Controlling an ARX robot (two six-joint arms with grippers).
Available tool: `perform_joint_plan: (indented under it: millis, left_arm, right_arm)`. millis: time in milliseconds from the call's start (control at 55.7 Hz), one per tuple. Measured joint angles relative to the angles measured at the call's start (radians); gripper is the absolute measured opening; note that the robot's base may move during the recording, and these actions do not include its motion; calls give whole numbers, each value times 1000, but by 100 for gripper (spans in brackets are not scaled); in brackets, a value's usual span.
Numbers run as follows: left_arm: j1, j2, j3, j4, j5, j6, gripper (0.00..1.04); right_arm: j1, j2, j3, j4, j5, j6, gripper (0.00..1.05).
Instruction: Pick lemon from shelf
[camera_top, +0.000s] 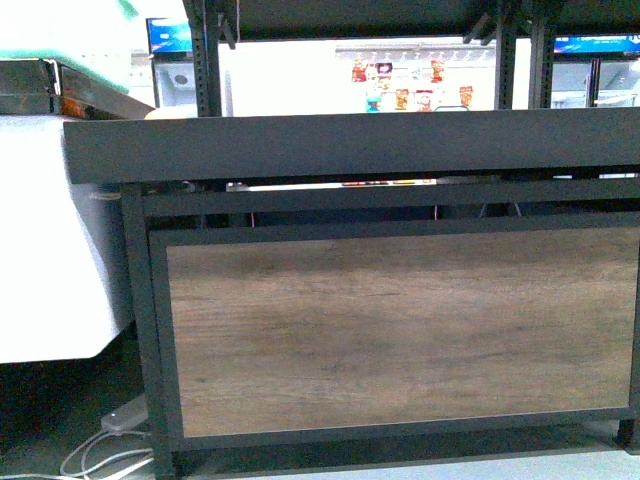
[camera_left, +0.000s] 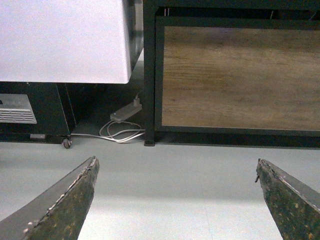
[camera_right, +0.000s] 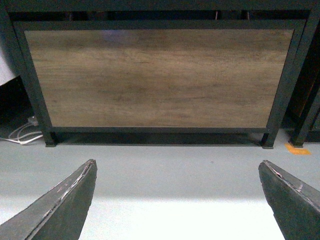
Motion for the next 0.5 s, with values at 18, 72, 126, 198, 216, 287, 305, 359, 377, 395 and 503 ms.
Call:
perform_joint_plan:
  millis: [18, 72, 126, 198, 216, 287, 305, 359, 377, 395, 503]
  left_arm:
    - [0, 0, 0, 0, 0, 0, 97]
    - [0, 0, 0, 0, 0, 0, 97]
    - [0, 0, 0, 0, 0, 0, 97]
    - [0, 0, 0, 0, 0, 0, 97]
    - [0, 0, 0, 0, 0, 0, 97]
    - [0, 0, 0, 0, 0, 0, 97]
    - [0, 0, 0, 0, 0, 0, 97]
    - [0, 0, 0, 0, 0, 0, 97]
    - [0, 0, 0, 0, 0, 0, 97]
    - [0, 0, 0, 0, 0, 0, 97]
    - [0, 0, 0, 0, 0, 0, 97]
  right_arm:
    - [0, 0, 0, 0, 0, 0, 97]
    - [0, 0, 0, 0, 0, 0, 97]
    - [0, 0, 0, 0, 0, 0, 97]
    - [0, 0, 0, 0, 0, 0, 97]
    - [0, 0, 0, 0, 0, 0, 97]
    - [0, 0, 0, 0, 0, 0, 97]
    - [0, 0, 0, 0, 0, 0, 97]
    - [0, 0, 0, 0, 0, 0, 97]
    - [0, 0, 0, 0, 0, 0, 97]
    - [0, 0, 0, 0, 0, 0, 97]
    - [0, 0, 0, 0, 0, 0, 97]
